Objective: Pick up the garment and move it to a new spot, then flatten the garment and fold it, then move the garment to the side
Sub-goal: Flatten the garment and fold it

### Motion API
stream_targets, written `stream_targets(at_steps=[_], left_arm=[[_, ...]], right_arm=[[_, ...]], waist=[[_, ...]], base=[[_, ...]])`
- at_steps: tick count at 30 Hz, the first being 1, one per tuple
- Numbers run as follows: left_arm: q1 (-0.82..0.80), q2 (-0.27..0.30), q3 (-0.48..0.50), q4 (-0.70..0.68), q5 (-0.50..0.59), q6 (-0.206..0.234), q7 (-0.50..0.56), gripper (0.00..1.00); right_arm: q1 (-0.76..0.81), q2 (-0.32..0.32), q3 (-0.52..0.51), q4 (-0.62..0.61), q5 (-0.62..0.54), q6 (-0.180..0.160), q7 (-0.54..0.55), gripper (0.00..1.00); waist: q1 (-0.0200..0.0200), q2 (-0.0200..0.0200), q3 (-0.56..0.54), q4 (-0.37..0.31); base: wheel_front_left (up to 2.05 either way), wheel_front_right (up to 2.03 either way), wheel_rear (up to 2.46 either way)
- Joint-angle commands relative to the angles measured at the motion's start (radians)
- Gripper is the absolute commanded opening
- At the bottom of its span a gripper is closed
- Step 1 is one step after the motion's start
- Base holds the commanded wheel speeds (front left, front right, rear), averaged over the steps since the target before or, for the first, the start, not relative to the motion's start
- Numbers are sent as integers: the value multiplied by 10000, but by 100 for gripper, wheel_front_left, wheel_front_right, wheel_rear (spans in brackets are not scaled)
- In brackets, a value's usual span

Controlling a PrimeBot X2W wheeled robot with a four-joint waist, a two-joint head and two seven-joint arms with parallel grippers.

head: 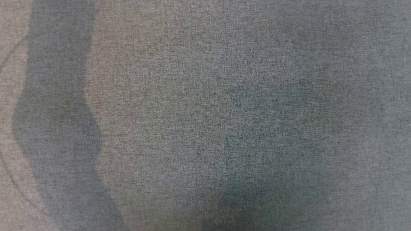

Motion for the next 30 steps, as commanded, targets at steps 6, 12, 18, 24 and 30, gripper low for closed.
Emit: stream_targets(at_steps=[6,12,18,24,30], left_arm=[[409,140,-1148,363,-939,-12,-238,0],[2255,672,-2506,-220,-2208,-12,-293,0],[4661,1634,-3335,-1319,-3703,-13,-27,0],[7282,2680,-3910,-2990,-4754,-13,142,0],[9739,3640,-4164,-5385,-5380,635,87,0]], right_arm=[[682,-171,1186,318,490,24,-203,0],[2435,-584,2599,165,1333,24,-288,0],[4525,-989,3657,-130,2225,24,-435,0],[6458,-1283,4408,-479,2975,24,-558,0],[8316,-1808,4704,-1264,3523,24,-764,0]], waist=[[-1,0,-344,40],[-1,0,-1474,16],[-1,0,-2916,-137],[-1,0,-4429,-299],[-1,0,-5606,-311]], base=[[0,0,0],[0,0,0],[0,0,0],[0,0,0],[0,0,0]])
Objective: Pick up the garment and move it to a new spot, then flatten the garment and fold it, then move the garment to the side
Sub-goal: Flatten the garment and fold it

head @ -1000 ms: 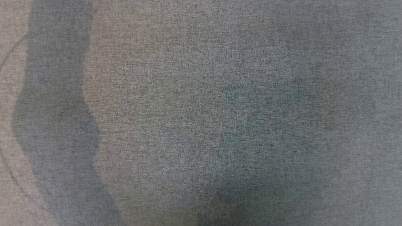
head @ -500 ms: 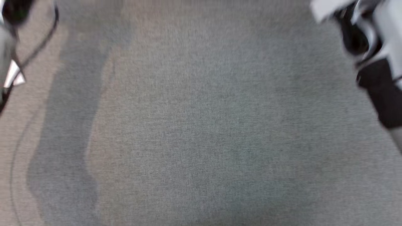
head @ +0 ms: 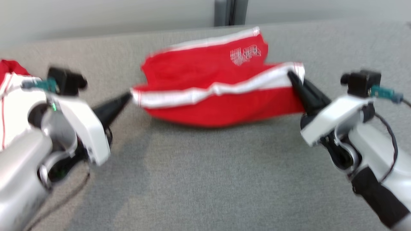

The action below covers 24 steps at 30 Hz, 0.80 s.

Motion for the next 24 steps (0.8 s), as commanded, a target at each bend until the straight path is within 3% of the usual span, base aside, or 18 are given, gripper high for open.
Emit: stream_targets(at_steps=[1,6,8,9,12,18,24], left_arm=[[488,250,-47,-512,-123,199,22,0],[2026,1079,-180,-2762,-414,1213,-152,0],[2334,1207,-224,-3198,-485,1378,-178,0],[2796,1482,-234,-3981,-551,1750,-282,0],[3135,1710,-107,-4570,-660,2095,-507,0],[3426,1895,73,-5193,-695,2553,-796,0],[3109,1455,402,-4712,-881,2638,-1152,0]], right_arm=[[489,-195,-50,-207,131,24,-88,0],[2040,-1015,-219,-1415,258,24,-96,0],[2355,-1172,-331,-1629,239,24,-88,0],[2959,-1421,-654,-2051,193,24,-29,0],[3445,-1521,-1063,-2436,113,24,8,0],[4264,-1206,-2151,-3158,-541,24,492,0],[3885,-621,-2849,-3412,-1364,24,1057,0]], waist=[[0,-1,-801,-36],[0,-1,-1330,68],[0,-1,-1398,77],[0,-1,-1458,87],[0,-1,-1460,104],[0,-1,-1271,110],[0,-1,-802,147]], base=[[0,0,0],[0,0,0],[0,0,0],[0,0,0],[0,0,0],[0,0,0],[0,0,0]])
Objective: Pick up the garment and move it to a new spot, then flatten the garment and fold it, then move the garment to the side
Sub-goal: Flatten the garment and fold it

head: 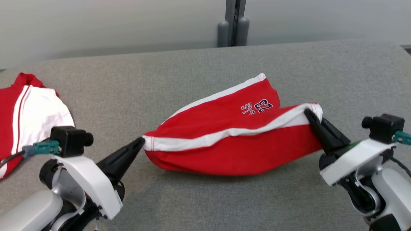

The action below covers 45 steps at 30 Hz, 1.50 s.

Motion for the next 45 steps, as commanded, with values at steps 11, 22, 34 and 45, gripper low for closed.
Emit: stream_targets(at_steps=[11,22,34,45], left_arm=[[-1066,-1402,196,2185,659,-128,-1004,0],[-1488,-2338,81,3270,826,-473,-1478,0],[-2155,-3143,-210,4449,1187,-859,-1561,0],[-2507,-3506,-390,5191,1354,-1097,-1550,0]], right_arm=[[-1854,376,-445,741,-456,24,-95,0],[-3504,-281,546,2064,304,24,-580,0],[-5154,-472,2172,4062,1043,24,-364,0],[-6138,-283,3404,5422,1523,24,-736,2]], waist=[[1,-1,1533,508],[1,-1,2317,1065],[1,-1,2953,1382],[1,-1,3220,1457]], base=[[0,0,0],[0,0,0],[0,0,0],[0,0,0]])
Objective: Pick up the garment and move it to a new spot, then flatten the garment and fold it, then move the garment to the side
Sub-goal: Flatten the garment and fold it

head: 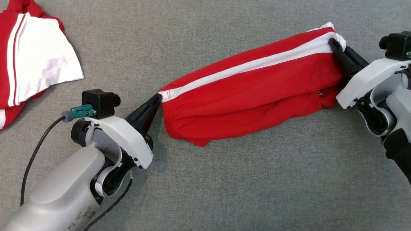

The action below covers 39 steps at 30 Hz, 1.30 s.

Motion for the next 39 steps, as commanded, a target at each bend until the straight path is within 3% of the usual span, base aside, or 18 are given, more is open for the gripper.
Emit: stream_targets(at_steps=[1,8,11,12,13,15,16,17,18,27,34,39], left_arm=[[-121,-5,9,80,40,-65,-37,0],[-260,-81,-19,112,61,-161,-4,0],[-284,-70,-29,57,67,-175,11,0],[-289,-69,-32,43,55,-185,24,0],[-283,-64,-36,41,35,-191,26,0],[-239,-55,-44,56,-5,-205,50,0],[-202,-61,-47,61,-43,-236,70,33],[-156,-66,-47,61,-96,-240,91,80],[-114,-65,-31,59,-129,-239,99,100],[262,185,98,-125,-319,-135,-43,100],[907,617,229,-567,-432,227,-251,100],[1455,817,203,-1082,-515,424,-417,100]], right_arm=[[-147,-22,78,130,77,24,-98,2],[-575,61,686,635,365,22,-386,18],[-705,116,886,778,514,22,-505,36],[-723,121,952,816,570,22,-538,50],[-744,137,999,854,626,22,-575,100],[-755,186,1099,943,744,22,-646,100],[-737,213,1163,988,793,22,-663,100],[-715,242,1216,1024,854,22,-706,100],[-679,265,1260,1043,901,24,-735,100],[-152,329,1209,1037,1303,24,-882,100],[554,342,518,1184,1115,22,-882,100],[881,465,553,1545,1280,22,-883,100]], waist=[[0,0,20,3],[0,0,149,-22],[0,0,176,-36],[0,0,171,-41],[0,0,155,-49],[0,0,82,-73],[0,0,31,-88],[0,0,-25,-105],[0,0,-97,-121],[0,0,-1002,-209],[0,0,-1775,-264],[0,0,-1969,-121]], base=[[0,0,0],[0,0,0],[0,0,0],[0,0,0],[0,0,0],[0,0,0],[0,0,0],[0,0,0],[0,0,0],[0,0,0],[0,0,0],[0,0,0]])
